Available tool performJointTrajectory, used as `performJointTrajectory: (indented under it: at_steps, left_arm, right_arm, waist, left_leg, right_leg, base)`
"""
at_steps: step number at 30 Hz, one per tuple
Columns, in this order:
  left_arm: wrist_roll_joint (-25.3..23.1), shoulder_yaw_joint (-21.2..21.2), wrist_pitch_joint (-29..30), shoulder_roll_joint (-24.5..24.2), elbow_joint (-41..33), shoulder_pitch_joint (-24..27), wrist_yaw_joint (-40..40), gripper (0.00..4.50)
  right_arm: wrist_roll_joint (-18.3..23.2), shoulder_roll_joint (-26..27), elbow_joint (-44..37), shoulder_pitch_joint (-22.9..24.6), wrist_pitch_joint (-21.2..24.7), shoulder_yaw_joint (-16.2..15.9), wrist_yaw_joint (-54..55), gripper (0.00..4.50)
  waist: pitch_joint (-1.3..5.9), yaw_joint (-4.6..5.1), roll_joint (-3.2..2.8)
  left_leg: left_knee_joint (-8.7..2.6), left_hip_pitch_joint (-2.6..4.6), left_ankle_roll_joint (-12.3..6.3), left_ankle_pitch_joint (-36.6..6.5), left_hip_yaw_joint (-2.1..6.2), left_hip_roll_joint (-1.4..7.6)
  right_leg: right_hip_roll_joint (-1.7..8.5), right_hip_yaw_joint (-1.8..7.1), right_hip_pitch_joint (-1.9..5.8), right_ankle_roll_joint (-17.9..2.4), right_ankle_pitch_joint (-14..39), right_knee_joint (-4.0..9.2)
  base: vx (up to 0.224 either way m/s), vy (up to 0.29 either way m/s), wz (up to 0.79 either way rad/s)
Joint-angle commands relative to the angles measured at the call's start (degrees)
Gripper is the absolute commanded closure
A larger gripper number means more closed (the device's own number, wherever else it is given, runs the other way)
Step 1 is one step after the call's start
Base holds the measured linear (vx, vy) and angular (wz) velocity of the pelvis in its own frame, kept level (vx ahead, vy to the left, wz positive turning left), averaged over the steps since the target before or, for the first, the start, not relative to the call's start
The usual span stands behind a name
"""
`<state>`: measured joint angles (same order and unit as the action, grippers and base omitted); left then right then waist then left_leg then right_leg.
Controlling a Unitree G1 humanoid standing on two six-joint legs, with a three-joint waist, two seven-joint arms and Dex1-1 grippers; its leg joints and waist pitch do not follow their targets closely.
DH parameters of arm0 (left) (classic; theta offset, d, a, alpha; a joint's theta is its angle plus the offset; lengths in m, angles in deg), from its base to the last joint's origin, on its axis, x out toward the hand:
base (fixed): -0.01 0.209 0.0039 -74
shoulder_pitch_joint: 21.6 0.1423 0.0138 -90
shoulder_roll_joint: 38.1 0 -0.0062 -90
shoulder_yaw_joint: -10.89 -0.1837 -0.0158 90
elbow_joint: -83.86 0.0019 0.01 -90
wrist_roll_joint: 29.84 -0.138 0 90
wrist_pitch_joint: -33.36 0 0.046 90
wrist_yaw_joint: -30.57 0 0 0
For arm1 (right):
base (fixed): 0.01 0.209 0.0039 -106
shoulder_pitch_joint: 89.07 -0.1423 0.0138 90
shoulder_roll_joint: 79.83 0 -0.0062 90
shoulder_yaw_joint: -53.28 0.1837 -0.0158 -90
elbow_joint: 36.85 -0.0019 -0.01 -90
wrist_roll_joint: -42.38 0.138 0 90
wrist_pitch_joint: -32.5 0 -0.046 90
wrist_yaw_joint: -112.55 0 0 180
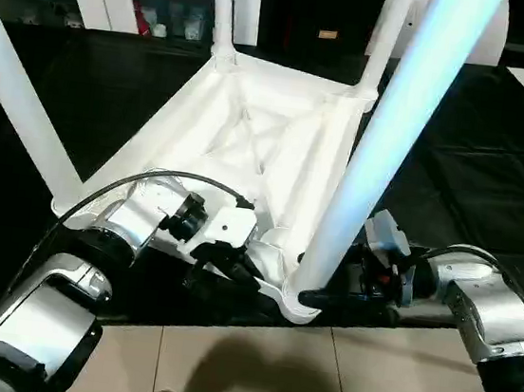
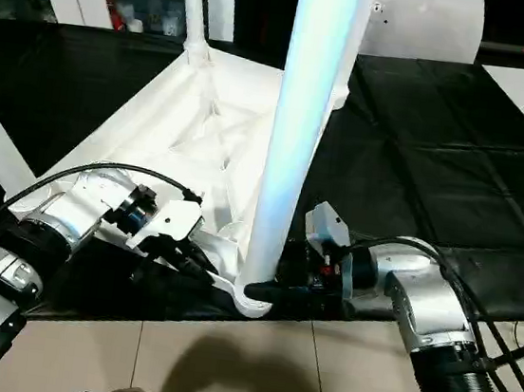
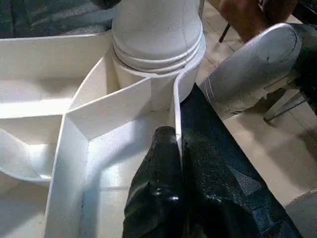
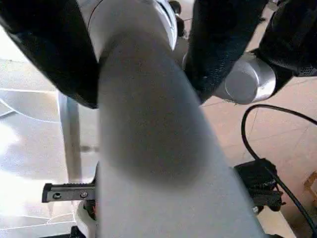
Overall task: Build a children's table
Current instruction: Rotate leg to tighten
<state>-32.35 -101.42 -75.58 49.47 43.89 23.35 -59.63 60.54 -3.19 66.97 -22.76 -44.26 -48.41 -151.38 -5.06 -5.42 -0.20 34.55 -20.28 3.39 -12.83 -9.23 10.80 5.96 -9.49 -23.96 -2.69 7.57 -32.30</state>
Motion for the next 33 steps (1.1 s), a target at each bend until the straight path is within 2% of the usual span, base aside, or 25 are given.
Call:
performJointTrajectory:
  at_steps: [1,6,8,12,16,18,19,21,23,24,25,26,27,28,29,30,31,32,33]
  left_arm:
    - [-0.4,-1.8,-1.7,1.1,-0.4,-1.5,-2.3,4.50]
    - [-0.5,-1.7,-2.1,1.1,0.2,-1.5,-2.3,4.50]
    - [-0.7,-1.3,-2.0,1.1,0.4,-1.3,-2.0,4.50]
    - [-0.4,-0.8,-1.2,1.2,0.3,-0.9,-0.8,4.50]
    - [-1.0,0.4,1.6,2.1,-0.3,-0.3,5.2,4.50]
    - [-1.4,0.7,3.2,2.6,-0.7,0.0,7.7,4.50]
    - [-1.6,0.8,3.9,2.8,-1.0,0.1,8.8,4.50]
    - [-2.0,1.3,6.4,3.3,-1.7,0.5,11.8,4.50]
    - [-1.6,2.5,9.8,4.7,-2.9,0.9,16.1,4.50]
    - [-1.6,3.3,12.7,5.9,-3.9,1.2,19.7,4.50]
    - [-1.6,3.3,12.7,5.9,-3.9,1.2,19.7,4.50]
    - [-1.8,3.6,14.3,6.5,-4.5,1.3,21.4,4.50]
    - [-2.1,4.0,15.9,7.3,-4.6,1.1,23.8,4.50]
    - [-2.2,4.4,17.3,8.0,-4.6,0.9,25.6,4.50]
    - [-2.2,4.4,17.3,8.0,-4.6,0.9,25.6,4.50]
    - [-2.4,5.4,19.7,9.3,-4.6,0.4,29.1,4.50]
    - [-2.4,5.4,19.7,9.3,-4.6,0.4,29.1,4.50]
    - [-2.5,6.6,22.5,10.9,-4.6,-0.4,33.2,4.50]
    - [-2.5,7.2,23.7,11.7,-4.5,-0.8,35.4,4.50]
  right_arm:
    - [0.6,-0.3,-0.4,-0.7,0.6,-0.7,-1.6,2.21]
    - [1.0,-0.5,-1.0,-0.3,1.7,-1.4,-2.0,2.44]
    - [1.0,-0.4,-1.4,0.1,2.0,-1.6,-1.9,2.46]
    - [1.6,0.4,-2.3,1.0,2.9,-0.8,-0.2,2.47]
    - [3.9,2.3,-6.8,4.1,7.8,1.4,5.8,2.47]
    - [4.1,3.3,-8.6,5.8,8.5,1.9,8.3,2.47]
    - [4.0,3.8,-9.4,6.6,8.5,2.0,9.5,2.47]
    - [3.4,5.1,-11.2,8.5,9.5,2.3,13.0,2.47]
    - [0.8,7.8,-12.4,10.6,9.1,2.2,19.3,2.47]
    - [-1.9,10.5,-12.8,11.8,9.1,2.1,25.5,2.47]
    - [-1.9,10.5,-12.8,11.8,9.1,2.1,25.5,2.48]
    - [-3.1,12.0,-12.7,12.1,9.3,2.0,28.7,2.48]
    - [-4.3,13.8,-12.0,11.8,9.5,2.1,32.1,2.50]
    - [-5.0,15.4,-11.4,11.4,9.9,2.5,35.1,2.50]
    - [-5.0,15.4,-11.4,11.4,9.9,2.5,35.1,2.51]
    - [-6.0,18.9,-10.0,10.3,10.6,3.3,40.8,2.53]
    - [-6.0,18.9,-10.0,10.3,10.6,3.3,40.8,2.54]
    - [-6.9,23.1,-7.6,8.3,10.9,4.5,47.6,2.54]
    - [-7.3,25.3,-5.9,7.0,10.8,5.2,51.1,2.54]
  waist:
    - [5.00,0.36,0.75]
    - [4.88,0.33,0.69]
    - [4.81,0.33,0.76]
    - [4.81,0.29,0.67]
    - [4.57,0.22,0.65]
    - [4.25,0.21,0.70]
    - [4.11,0.18,0.68]
    - [3.93,0.41,0.80]
    - [3.56,0.89,0.68]
    - [2.76,1.72,0.61]
    - [2.71,2.11,0.62]
    - [2.64,2.98,0.56]
    - [2.74,3.42,0.58]
    - [2.72,4.37,-0.19]
    - [2.59,5.05,-0.32]
    - [2.24,6.75,-0.91]
    - [2.17,7.09,-1.64]
    - [1.84,8.13,-1.75]
    - [1.29,7.71,-2.21]
  left_leg:
    - [-3.39,-0.09,-8.32,1.1,0.19,2.91]
    - [-3.42,-0.11,-8.33,0.9,0.20,2.94]
    - [-3.48,-0.09,-7.96,0.2,0.13,2.87]
    - [-3.52,-0.04,-7.56,0.0,0.14,2.88]
    - [-3.70,0.08,-6.97,-0.8,0.10,2.94]
    - [-3.99,0.27,-5.33,-3.3,-0.06,2.77]
    - [-4.06,0.54,-4.95,-4.4,-0.15,2.70]
    - [-4.25,0.80,-3.93,-6.3,-0.27,2.48]
    - [-4.37,0.85,-3.32,-8.0,-0.20,2.33]
    - [-4.45,0.84,-1.97,-11.5,0.06,1.95]
    - [-4.40,1.18,-1.27,-12.9,0.16,1.85]
    - [-4.02,1.78,-0.59,-15.2,0.35,1.41]
    - [-3.92,1.87,-0.51,-15.4,0.45,1.35]
    - [-4.13,1.75,-0.65,-16.4,0.83,1.68]
    - [-4.40,1.61,-0.76,-18.0,1.12,2.17]
    - [-5.07,1.47,-0.82,-24.5,2.03,3.32]
    - [-5.47,2.08,-0.69,-27.7,2.32,4.02]
    - [-7.62,0.81,-0.06,-34.3,3.61,6.09]
    - [-10.14,-0.79,0.75,-39.8,4.42,7.68]
  right_leg:
    - [3.74,4.17,4.41,-9.4,13.6,2.49]
    - [3.69,4.18,4.41,-9.6,13.2,2.45]
    - [3.72,4.15,4.46,-9.2,14.5,2.69]
    - [3.67,4.18,4.46,-8.9,14.6,2.72]
    - [3.63,4.19,4.42,-8.2,16.1,3.05]
    - [3.60,4.08,4.36,-6.5,20.7,3.88]
    - [3.57,4.07,4.08,-6.2,22.2,4.15]
    - [3.55,4.11,4.00,-5.1,25.5,4.70]
    - [3.56,3.92,3.81,-4.0,28.9,5.28]
    - [3.38,3.14,3.79,-1.0,35.5,6.37]
    - [3.40,2.79,3.72,0.1,37.6,6.86]
    - [3.31,1.89,3.53,2.2,41.0,7.93]
    - [3.39,1.55,3.68,2.8,41.3,8.27]
    - [3.47,0.95,4.14,2.9,39.8,8.51]
    - [3.26,0.47,4.37,3.0,39.0,8.70]
    - [2.88,-0.93,5.23,4.4,37.6,9.05]
    - [3.05,-1.03,5.29,3.6,36.0,8.85]
    - [2.96,-0.11,6.91,2.2,29.3,5.18]
    - [2.56,1.03,8.16,1.2,24.6,0.39]
  base:
    - [0.000,0.000,0.00]
    - [0.000,0.000,0.00]
    - [0.000,0.000,0.00]
    - [0.000,0.000,0.00]
    - [0.000,0.000,0.00]
    - [0.000,0.000,0.00]
    - [0.000,0.000,0.00]
    - [0.000,0.000,0.00]
    - [0.000,0.000,0.00]
    - [0.000,0.000,0.00]
    - [0.000,0.000,0.00]
    - [0.000,0.000,0.00]
    - [0.000,0.000,0.00]
    - [0.000,0.000,0.00]
    - [-0.037,0.050,-0.07]
    - [-0.038,0.054,-0.02]
    - [-0.038,0.054,-0.02]
    - [-0.057,0.044,0.01]
    - [-0.071,0.018,0.01]
